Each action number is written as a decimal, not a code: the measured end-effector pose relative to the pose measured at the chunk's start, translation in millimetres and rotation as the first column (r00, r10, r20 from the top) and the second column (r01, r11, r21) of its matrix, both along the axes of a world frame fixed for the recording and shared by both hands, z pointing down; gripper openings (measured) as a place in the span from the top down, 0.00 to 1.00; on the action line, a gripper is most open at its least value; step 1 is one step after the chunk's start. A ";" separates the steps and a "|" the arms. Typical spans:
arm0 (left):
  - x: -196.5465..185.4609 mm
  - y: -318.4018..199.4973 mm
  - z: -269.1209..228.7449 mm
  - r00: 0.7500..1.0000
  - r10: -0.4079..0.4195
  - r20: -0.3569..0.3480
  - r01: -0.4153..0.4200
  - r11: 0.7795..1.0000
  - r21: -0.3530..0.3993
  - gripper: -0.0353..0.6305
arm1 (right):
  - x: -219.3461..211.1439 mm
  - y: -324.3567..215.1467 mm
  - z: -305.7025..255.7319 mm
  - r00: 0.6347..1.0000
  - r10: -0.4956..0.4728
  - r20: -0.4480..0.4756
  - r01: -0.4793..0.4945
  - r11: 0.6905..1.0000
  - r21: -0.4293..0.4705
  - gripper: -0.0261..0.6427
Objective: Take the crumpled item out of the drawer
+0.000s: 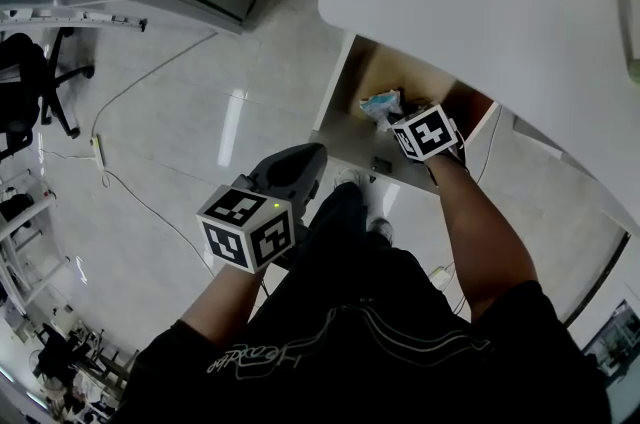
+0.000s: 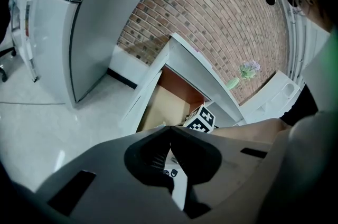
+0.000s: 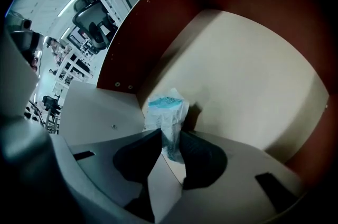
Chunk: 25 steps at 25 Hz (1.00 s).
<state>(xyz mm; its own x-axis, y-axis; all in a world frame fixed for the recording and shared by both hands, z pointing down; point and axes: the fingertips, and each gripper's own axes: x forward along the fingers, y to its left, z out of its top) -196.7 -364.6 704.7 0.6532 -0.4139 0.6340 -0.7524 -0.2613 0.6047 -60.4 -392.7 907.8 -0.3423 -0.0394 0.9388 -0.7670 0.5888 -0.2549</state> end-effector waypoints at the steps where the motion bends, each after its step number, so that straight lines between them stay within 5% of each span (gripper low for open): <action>1: 0.6 0.3 0.3 1.000 -0.002 -0.001 0.002 1.000 0.000 0.91 | 1.3 1.6 -0.3 1.000 0.005 -0.001 -0.005 1.000 -0.005 0.79; 14: 13.0 12.7 -24.8 0.999 -0.045 -0.001 0.045 0.998 0.043 0.91 | 9.1 -0.1 -71.6 0.993 0.077 0.086 -0.085 0.992 0.089 0.84; 25: 15.3 78.0 -137.7 0.997 -0.074 0.013 0.071 0.987 0.142 0.91 | 5.5 52.8 -254.5 0.965 0.058 0.257 -0.123 0.962 0.244 0.84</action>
